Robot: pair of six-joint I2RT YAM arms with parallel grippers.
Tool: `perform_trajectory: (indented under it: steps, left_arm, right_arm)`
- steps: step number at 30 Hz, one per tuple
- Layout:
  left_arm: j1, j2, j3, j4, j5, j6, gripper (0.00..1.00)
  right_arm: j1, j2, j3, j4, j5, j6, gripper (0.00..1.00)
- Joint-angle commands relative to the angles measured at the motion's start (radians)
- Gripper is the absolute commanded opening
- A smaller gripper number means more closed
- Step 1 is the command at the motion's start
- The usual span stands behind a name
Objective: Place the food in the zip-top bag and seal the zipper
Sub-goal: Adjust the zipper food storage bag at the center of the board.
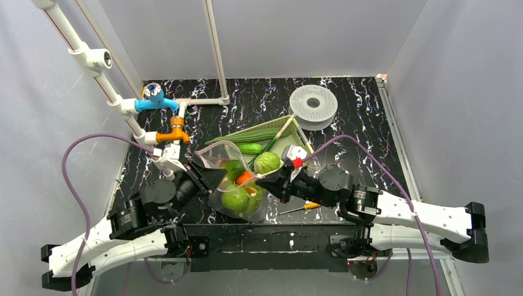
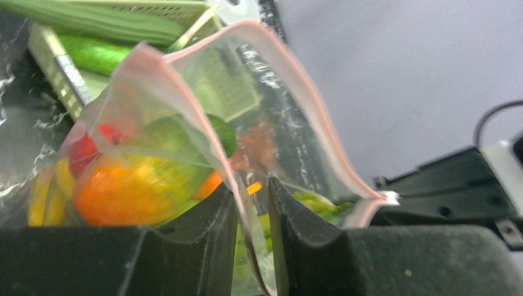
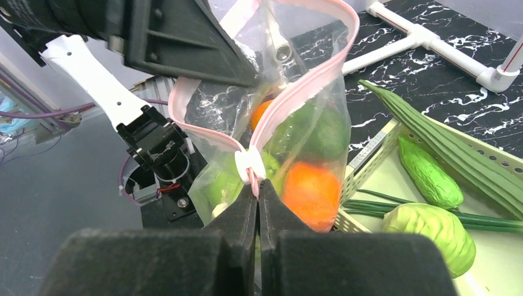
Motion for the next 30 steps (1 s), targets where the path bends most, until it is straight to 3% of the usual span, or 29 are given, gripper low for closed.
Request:
perform_trajectory:
  steps: [1, 4, 6, 10, 14, 18, 23, 25, 28, 30]
  left_arm:
    - [-0.002, -0.065, 0.084, 0.136, 0.096, 0.374, 0.32]
    - [-0.001, -0.055, 0.145, 0.164, 0.255, 0.572, 0.60]
    - [-0.002, 0.000, 0.208, 0.152, 0.397, 0.665, 0.68]
    - [-0.002, 0.201, 0.355, 0.082, 0.744, 0.835, 0.76]
    - [-0.002, 0.406, 0.465, 0.017, 0.859, 0.959, 0.76]
    - [-0.002, 0.459, 0.528, -0.034, 0.771, 0.960, 0.73]
    - [-0.002, 0.272, 0.343, 0.040, 0.649, 0.829, 0.77]
    - [-0.002, 0.181, 0.275, 0.025, 0.462, 0.737, 0.77]
    - [-0.002, 0.068, 0.248, -0.140, 0.075, 0.475, 0.77]
    - [-0.002, -0.010, 0.241, -0.247, -0.052, 0.317, 0.76]
  right_arm:
    - [-0.056, 0.001, 0.027, 0.051, -0.121, 0.037, 0.01]
    - [-0.130, 0.001, 0.036, 0.048, -0.276, 0.094, 0.01]
    - [-0.196, 0.009, 0.048, 0.036, -0.383, 0.134, 0.01]
    - [-0.247, 0.031, 0.085, -0.026, -0.490, 0.158, 0.01]
    - [-0.255, 0.031, 0.092, -0.053, -0.548, 0.161, 0.01]
    - [-0.257, 0.003, 0.079, -0.060, -0.474, 0.181, 0.01]
    - [-0.266, -0.079, 0.052, -0.059, -0.291, 0.205, 0.01]
    - [-0.267, -0.104, 0.042, -0.066, -0.244, 0.196, 0.01]
    - [-0.273, -0.128, 0.009, -0.048, -0.225, 0.189, 0.01]
    - [-0.275, -0.127, -0.003, -0.033, -0.240, 0.192, 0.01]
